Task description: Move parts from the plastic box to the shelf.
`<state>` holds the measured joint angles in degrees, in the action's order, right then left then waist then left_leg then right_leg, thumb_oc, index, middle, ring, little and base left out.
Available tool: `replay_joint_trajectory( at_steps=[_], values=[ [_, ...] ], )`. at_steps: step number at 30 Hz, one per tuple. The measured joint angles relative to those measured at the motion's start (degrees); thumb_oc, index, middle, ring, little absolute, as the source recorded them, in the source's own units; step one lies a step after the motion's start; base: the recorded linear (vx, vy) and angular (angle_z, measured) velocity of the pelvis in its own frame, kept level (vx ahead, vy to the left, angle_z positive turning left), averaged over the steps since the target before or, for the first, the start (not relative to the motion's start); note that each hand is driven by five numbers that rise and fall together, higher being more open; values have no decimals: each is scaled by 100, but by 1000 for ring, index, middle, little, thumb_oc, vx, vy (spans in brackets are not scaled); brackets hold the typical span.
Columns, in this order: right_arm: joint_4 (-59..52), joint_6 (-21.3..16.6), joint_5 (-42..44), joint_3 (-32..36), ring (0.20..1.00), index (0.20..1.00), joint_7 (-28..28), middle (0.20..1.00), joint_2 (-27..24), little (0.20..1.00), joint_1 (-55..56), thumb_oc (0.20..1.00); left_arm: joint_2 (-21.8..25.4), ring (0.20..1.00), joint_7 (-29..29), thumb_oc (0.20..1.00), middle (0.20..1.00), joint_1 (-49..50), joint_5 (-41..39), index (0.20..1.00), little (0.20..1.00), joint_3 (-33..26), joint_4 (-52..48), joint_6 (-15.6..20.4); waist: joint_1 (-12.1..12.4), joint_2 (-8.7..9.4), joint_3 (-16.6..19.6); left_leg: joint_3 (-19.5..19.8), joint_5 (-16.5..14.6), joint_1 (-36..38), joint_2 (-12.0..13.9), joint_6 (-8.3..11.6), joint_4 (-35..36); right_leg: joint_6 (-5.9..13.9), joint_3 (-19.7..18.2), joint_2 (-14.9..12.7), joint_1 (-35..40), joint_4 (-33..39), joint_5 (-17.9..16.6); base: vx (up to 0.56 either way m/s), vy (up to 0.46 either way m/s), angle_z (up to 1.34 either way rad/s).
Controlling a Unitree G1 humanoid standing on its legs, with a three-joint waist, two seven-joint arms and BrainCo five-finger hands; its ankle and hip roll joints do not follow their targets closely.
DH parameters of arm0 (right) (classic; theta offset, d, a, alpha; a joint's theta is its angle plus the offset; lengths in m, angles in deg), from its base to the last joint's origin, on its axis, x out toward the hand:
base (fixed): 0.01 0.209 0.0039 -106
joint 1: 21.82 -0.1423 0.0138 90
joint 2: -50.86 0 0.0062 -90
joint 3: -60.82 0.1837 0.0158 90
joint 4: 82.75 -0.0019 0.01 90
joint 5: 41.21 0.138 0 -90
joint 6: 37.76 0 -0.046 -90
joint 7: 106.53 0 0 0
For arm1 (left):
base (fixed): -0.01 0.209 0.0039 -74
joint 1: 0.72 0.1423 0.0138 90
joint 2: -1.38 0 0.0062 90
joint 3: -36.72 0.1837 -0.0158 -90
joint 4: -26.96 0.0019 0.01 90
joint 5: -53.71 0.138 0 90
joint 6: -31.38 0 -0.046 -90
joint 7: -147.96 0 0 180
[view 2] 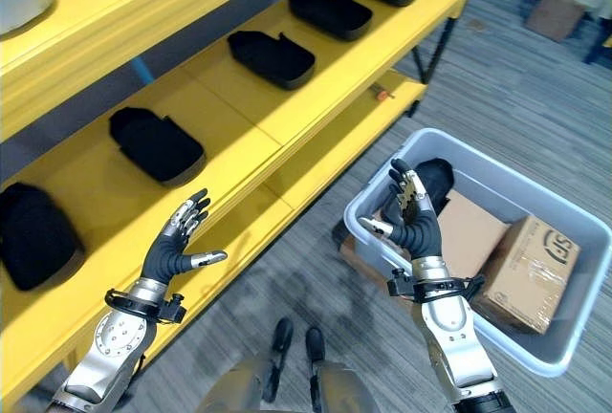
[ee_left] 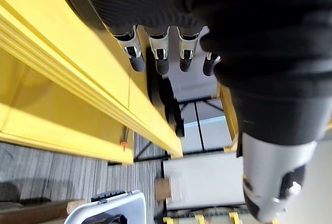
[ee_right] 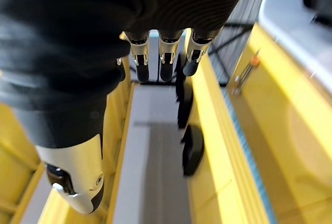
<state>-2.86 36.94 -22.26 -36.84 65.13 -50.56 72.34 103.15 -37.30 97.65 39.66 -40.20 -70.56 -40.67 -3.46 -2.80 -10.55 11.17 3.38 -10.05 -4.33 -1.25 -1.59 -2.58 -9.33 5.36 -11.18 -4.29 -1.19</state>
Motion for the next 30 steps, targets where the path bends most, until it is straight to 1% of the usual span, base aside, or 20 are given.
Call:
replay_joint_trajectory(
  at_steps=[1,3,5,7,10,13,14,15,16,17,18,20,21,22,23,24,26,27,29,30],
  values=[
    [1,4,0,-57,1000,1000,58,1000,-5,1000,-25,1000,4,1000,-4,1000,1000,-13,0,1000,1000,-11,-3,0,53,-13,20,-166,4,151,-12,-26,113,104,-112,-35,54,-36,80,133,65,-56],
    [1,16,0,-157,1000,1000,134,1000,-3,1000,-30,1000,7,1000,-5,1000,1000,-10,0,1000,1000,-14,-3,1,14,-38,83,-309,3,390,-71,-28,308,200,-229,-127,192,-7,168,123,79,-42],
    [1,36,-1,-238,1000,1000,177,1000,5,1000,-54,1000,21,1000,-13,1000,1000,-3,1,1000,1000,-21,-5,1,70,-22,120,-538,3,687,-99,-29,558,317,-418,-159,277,-26,249,113,100,-46],
    [1,69,0,-254,1000,1000,179,1000,25,1000,-151,1000,27,1000,-16,1000,1000,14,0,1000,1000,-22,-9,1,80,9,155,-728,-6,751,-113,-44,593,328,-595,-152,266,-61,262,69,81,-46],
    [1,82,1,-433,1000,1000,196,1000,38,1000,-279,1000,60,1000,-17,1000,1000,-31,4,1000,1000,-19,-13,-1,-17,66,226,-1062,-11,899,-116,-53,646,362,-900,-103,274,-157,292,75,116,-55],
    [1,126,0,-527,1000,1000,232,1000,41,1000,-281,1000,85,1000,-32,1000,1000,-60,13,1000,1000,-22,-31,-1,-34,30,266,-1273,-82,978,-94,-158,644,438,-1075,-3,187,-379,349,-19,67,-53],
    [1,136,-1,-639,1000,1000,246,1000,50,1000,-311,1000,141,1000,-143,1000,1000,-76,16,1000,1000,-22,-30,-2,-44,45,262,-1485,-128,997,-84,-269,623,532,-1063,78,-31,-725,441,-52,55,-79],
    [3,142,-3,-684,1000,1000,245,1000,69,1000,-346,1000,165,1000,-186,1000,1000,-77,16,1000,1000,-26,-29,-1,-31,69,247,-1646,-123,997,-74,-303,613,608,-978,95,-172,-949,470,-53,38,-96],
    [6,155,-3,-727,1000,1000,254,1000,139,1000,-413,1000,223,1000,-237,1000,1000,-70,16,1000,1000,-30,-27,-1,-1,106,222,-1835,-121,999,-63,-320,607,826,-725,78,-383,-1188,506,12,13,-96],
    [58,160,-5,-772,1000,1000,250,1000,234,1000,-533,1000,204,1000,-266,1000,1000,-14,42,1000,1000,-110,-26,-6,59,65,191,-2151,-109,1010,36,-461,639,936,-65,-107,-491,-1246,626,9,-33,-125],
    [94,181,-6,-786,1000,1000,243,1000,275,1000,-623,1000,188,1000,-314,1000,1000,-4,57,1000,1000,-123,-22,-16,134,33,158,-2372,-135,1018,75,-490,642,846,696,-471,-685,-1499,647,21,-64,-117],
    [116,205,-11,-851,1000,1000,173,1000,275,1000,-653,1000,92,1000,-379,1000,1000,6,67,1000,1000,-126,-20,-14,127,-47,113,-2719,-172,1068,214,-469,679,892,1478,-1240,-738,-1394,621,29,-101,-108],
    [118,237,-16,-864,1000,1000,163,1000,281,1000,-680,1000,77,1000,-392,1000,1000,18,66,1000,1000,-134,-10,-14,215,-70,86,-2842,-267,1066,283,-442,673,1017,1789,-1608,-726,-983,464,89,-129,-110],
    [127,246,-17,-863,1000,1000,141,1000,279,1000,-677,1000,80,1000,-392,1000,1000,19,66,1000,1000,-141,5,-16,252,-44,74,-2917,-305,1068,300,-387,674,1166,1902,-1921,-671,-527,352,118,-132,-92],
    [140,250,-17,-864,1000,1000,118,1000,283,1000,-670,1000,63,1000,-392,1000,1000,16,70,1000,1000,-152,13,-16,234,-3,62,-2912,-317,1087,304,-322,682,1333,1863,-2114,-598,-122,250,139,-146,-52],
    [156,250,-22,-864,1000,1000,107,1000,282,1000,-665,1000,49,1000,-391,1000,1000,10,87,1000,1000,-172,31,-14,225,43,52,-2906,-305,1096,329,-258,680,1434,1799,-2190,-533,147,161,155,-156,-18],
    [180,253,-58,-863,1000,1000,90,1000,285,1000,-599,1000,43,1000,-392,1000,1000,-9,127,1000,1000,-215,143,-19,87,188,62,-2735,-296,1127,372,-63,675,1467,1624,-2130,-219,384,-11,192,-182,41],
    [205,256,-78,-850,1000,1000,86,1000,261,1000,-561,1000,14,1000,-391,1000,1000,-26,137,1000,1000,-214,176,-38,-4,279,82,-2564,-277,1166,392,55,694,1316,1530,-2042,-18,501,-325,199,-187,78],
    [250,273,-111,-812,1000,1000,78,1000,211,1000,-559,1000,-84,1000,-384,1000,1000,44,142,1000,1000,-157,133,-54,-7,224,115,-2364,-306,1263,597,207,718,1181,1535,-1796,111,509,-667,124,-134,45],
    [257,275,-120,-813,1000,1000,81,1000,196,1000,-556,1000,-126,1000,-386,1000,1000,149,141,1000,1000,-161,105,-57,26,124,169,-2285,-339,1294,746,260,714,1117,1578,-1610,202,590,-661,107,-135,-2]
  ],
)
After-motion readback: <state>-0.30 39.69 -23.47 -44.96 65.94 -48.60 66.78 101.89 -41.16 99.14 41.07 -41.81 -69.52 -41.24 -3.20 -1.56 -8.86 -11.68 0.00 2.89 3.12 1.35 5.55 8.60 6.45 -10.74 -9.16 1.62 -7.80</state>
